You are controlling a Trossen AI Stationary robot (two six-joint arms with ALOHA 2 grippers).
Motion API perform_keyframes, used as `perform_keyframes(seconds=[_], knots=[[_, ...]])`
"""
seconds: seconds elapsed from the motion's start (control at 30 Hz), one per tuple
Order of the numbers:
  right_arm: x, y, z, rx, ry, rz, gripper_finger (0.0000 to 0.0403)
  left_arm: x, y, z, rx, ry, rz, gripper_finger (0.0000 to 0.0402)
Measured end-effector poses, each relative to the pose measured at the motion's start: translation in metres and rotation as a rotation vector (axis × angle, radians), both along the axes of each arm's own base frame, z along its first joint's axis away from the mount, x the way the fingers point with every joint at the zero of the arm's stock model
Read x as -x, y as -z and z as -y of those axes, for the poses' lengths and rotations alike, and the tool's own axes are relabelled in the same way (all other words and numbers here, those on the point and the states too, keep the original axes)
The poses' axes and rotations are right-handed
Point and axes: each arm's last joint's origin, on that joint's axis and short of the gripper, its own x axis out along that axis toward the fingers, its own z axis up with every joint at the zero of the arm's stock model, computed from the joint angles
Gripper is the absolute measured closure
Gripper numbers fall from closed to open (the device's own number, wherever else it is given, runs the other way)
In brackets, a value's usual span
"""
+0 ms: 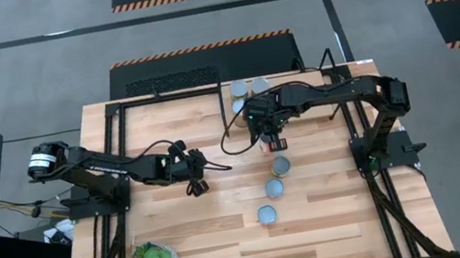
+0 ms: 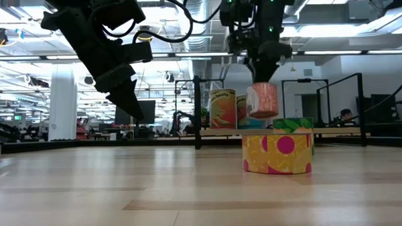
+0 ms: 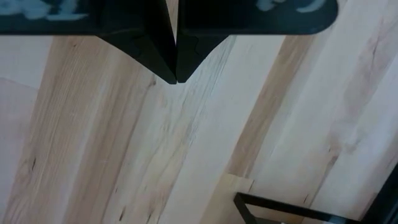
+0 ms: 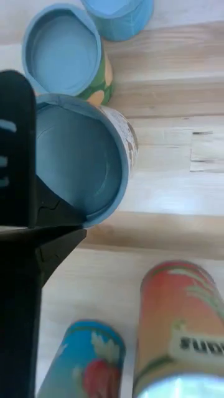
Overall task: Pick and place cans onto a shelf
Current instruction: Put the canned sauce on the shelf
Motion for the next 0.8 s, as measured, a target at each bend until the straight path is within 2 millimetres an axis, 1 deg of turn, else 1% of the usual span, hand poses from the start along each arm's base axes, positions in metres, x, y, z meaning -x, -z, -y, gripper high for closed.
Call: perform_keyframes(seconds=[0.2, 0.33, 0.43, 0.53, 0.63, 0.8], knots=[[0.006, -0.013, 0.010, 0.011, 0.037, -0.043, 0.0396, 0.000, 0.000, 0.000, 0.000, 0.000, 0.000, 0.0401], [0.015, -0.014, 0.020, 0.018, 0.078, -0.106, 0.0399, 0.000, 0.000, 0.000, 0.000, 0.001, 0.000, 0.0401], [0.021, -0.015, 0.030, 0.011, 0.123, -0.119, 0.0396, 0.000, 0.000, 0.000, 0.000, 0.000, 0.000, 0.0401], [0.026, -0.015, 0.043, 0.010, 0.168, -0.120, 0.0391, 0.000, 0.000, 0.000, 0.000, 0.001, 0.000, 0.0401], [0.033, -0.015, 0.059, 0.013, 0.215, -0.124, 0.0395, 0.000, 0.000, 0.000, 0.000, 0.000, 0.000, 0.0401], [0.049, -0.005, 0.087, 0.010, 0.307, -0.138, 0.0397, 0.000, 0.000, 0.000, 0.000, 0.000, 0.000, 0.0401]])
